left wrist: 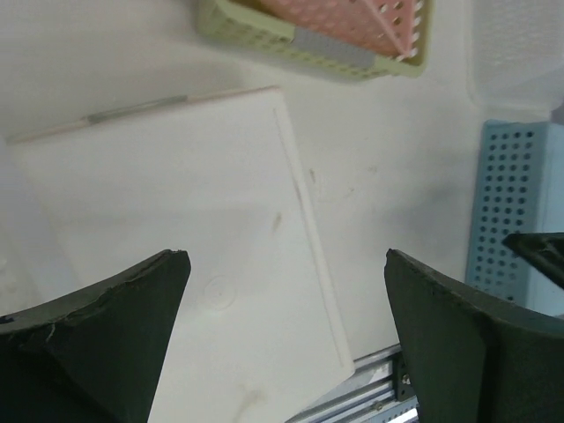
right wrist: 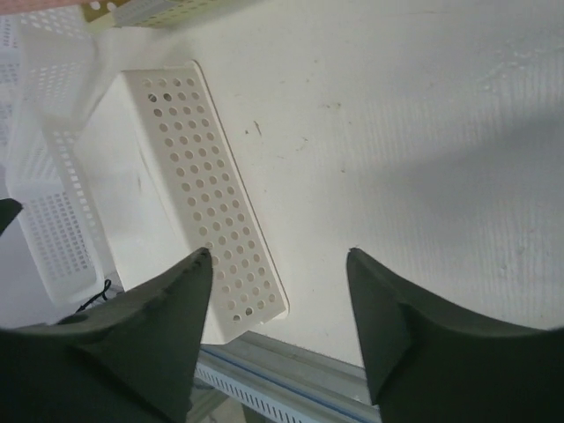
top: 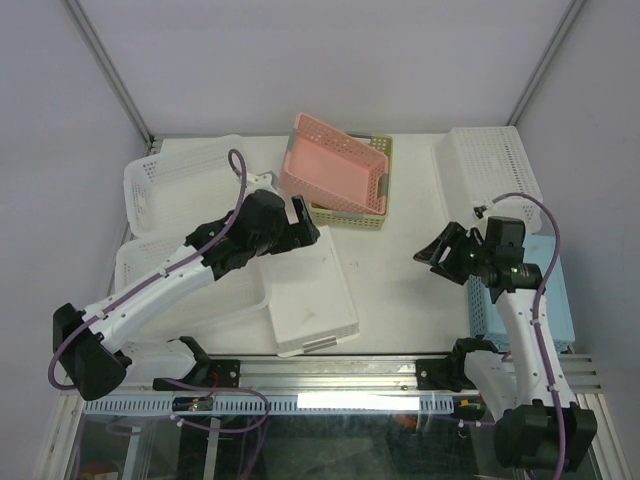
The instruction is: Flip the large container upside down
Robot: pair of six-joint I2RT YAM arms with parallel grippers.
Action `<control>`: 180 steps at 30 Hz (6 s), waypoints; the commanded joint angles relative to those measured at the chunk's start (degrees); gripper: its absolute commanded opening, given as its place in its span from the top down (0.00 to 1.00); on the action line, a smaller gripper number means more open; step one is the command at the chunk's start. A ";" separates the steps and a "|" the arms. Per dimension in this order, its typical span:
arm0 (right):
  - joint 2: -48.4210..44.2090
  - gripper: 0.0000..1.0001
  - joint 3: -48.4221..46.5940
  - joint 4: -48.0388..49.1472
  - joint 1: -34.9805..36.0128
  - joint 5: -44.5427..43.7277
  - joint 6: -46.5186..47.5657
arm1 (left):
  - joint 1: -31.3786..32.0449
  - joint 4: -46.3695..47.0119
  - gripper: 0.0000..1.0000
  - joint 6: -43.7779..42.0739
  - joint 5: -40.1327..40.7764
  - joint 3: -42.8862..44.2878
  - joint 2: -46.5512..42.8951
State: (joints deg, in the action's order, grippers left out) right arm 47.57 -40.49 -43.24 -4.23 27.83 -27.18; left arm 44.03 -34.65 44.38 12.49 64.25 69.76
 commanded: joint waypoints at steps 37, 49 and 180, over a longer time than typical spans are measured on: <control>6.91 0.31 -4.15 3.69 39.41 -37.84 -6.24 | -4.23 -9.02 0.01 2.58 3.64 -2.67 -6.89; 2.99 0.20 -16.35 1.92 39.35 -45.09 -2.23 | 8.87 -5.57 0.01 20.81 6.69 -2.99 6.98; 21.30 1.00 9.45 97.44 33.68 20.74 -66.32 | -3.96 -5.24 0.01 2.63 11.64 2.55 -23.19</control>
State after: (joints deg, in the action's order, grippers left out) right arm 69.52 -32.88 46.98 29.04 50.11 -85.67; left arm 40.40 -42.00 46.94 25.17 65.73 46.96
